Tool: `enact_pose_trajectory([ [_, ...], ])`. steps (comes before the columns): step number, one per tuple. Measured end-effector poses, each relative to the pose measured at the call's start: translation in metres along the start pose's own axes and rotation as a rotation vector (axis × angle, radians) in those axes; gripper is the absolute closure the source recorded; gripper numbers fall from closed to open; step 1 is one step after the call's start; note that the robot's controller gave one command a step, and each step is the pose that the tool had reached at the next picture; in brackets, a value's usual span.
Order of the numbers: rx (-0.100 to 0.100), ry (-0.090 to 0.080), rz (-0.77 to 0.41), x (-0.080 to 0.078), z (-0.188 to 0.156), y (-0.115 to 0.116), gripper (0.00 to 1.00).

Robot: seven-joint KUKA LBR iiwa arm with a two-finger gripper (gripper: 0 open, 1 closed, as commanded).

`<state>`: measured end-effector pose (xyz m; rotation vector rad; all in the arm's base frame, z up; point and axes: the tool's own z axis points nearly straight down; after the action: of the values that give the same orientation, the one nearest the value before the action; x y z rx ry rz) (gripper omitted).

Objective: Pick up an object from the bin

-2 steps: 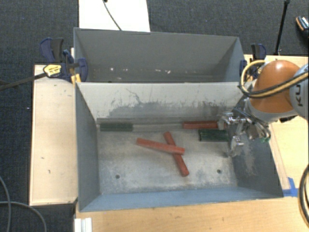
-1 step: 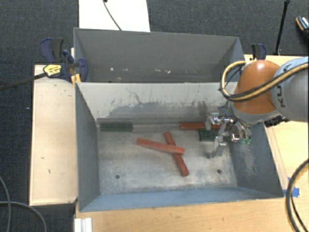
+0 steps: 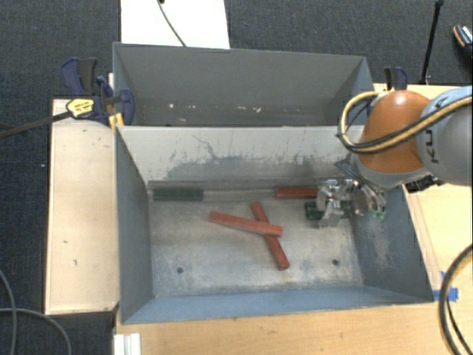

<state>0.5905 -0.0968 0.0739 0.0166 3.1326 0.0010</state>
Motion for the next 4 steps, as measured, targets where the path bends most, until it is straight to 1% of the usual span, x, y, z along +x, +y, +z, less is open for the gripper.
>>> enact_pose_trajectory([
  [1, 0.001, -0.002, 0.063, 0.033, -0.141, 0.016, 1.00],
  [2, 0.001, 0.006, 0.063, 0.034, -0.136, 0.016, 0.00],
  [3, -0.002, 0.012, -0.120, 0.010, -0.012, 0.049, 0.00],
  [4, 0.001, 0.010, -0.054, 0.035, 0.004, 0.011, 0.00],
])
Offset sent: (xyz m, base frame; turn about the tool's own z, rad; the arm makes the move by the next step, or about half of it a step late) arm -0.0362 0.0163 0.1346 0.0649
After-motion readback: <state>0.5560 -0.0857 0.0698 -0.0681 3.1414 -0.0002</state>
